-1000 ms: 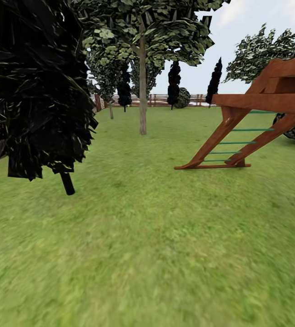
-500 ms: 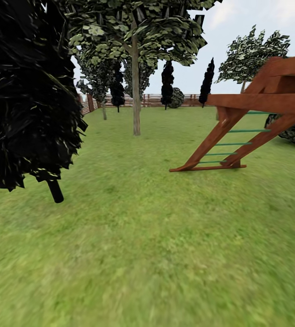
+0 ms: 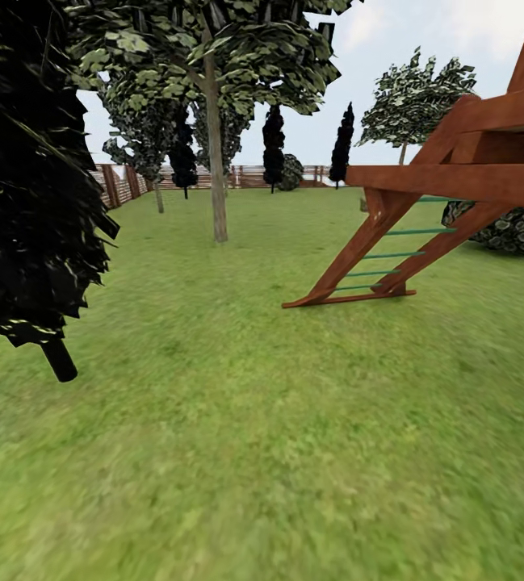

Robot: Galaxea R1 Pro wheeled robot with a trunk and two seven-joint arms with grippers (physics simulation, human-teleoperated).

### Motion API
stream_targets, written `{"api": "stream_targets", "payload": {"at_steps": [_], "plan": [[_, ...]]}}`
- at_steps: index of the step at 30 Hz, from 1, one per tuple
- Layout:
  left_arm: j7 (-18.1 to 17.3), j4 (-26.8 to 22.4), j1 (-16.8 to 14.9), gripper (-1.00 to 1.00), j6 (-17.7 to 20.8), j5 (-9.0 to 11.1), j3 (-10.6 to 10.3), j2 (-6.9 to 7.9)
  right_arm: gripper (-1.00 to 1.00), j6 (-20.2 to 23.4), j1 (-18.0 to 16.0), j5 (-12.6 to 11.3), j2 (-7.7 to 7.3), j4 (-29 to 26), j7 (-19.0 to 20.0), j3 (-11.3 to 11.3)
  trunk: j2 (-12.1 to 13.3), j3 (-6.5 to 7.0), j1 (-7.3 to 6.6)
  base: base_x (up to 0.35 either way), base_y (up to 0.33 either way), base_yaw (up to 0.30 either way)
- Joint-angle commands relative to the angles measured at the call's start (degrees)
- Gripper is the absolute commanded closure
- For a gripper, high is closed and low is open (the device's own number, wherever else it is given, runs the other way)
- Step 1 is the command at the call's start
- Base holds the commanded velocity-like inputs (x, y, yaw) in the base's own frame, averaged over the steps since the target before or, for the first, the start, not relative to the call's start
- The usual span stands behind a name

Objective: Take the three Easter eggs out of the wicker basket on the lawn in the garden, then place them on the lawn next to a single tree (choose any tree) so that all three eggs are next to the same tree and none are left in the basket.

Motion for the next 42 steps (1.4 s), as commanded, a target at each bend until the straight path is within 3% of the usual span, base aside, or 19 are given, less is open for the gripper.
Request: {"api": "stream_targets", "payload": {"at_steps": [1,26,42], "plan": [[-0.04,-0.12,0.03,-1.0,0.08,0.01,0.05,0.01,-1.0,-0.1,-0.08,0.01,0.01,0.15,-0.13,0.1,-0.02,-0.05,0.03,0.335,0.0,-0.086],[-0.04,-0.12,0.03,-1.0,0.03,0.01,0.02,0.01,-1.0,-0.02,-0.08,-0.1,0.01,0.1,-0.13,-0.07,-0.02,-0.05,0.03,0.332,0.0,-0.007],[-0.04,-0.12,0.03,-1.0,-0.01,0.01,-0.04,0.01,-1.0,0.0,-0.08,-0.02,0.09,0.25,0.12,0.1,-0.02,-0.05,0.03,0.017,0.0,0.0]]}}
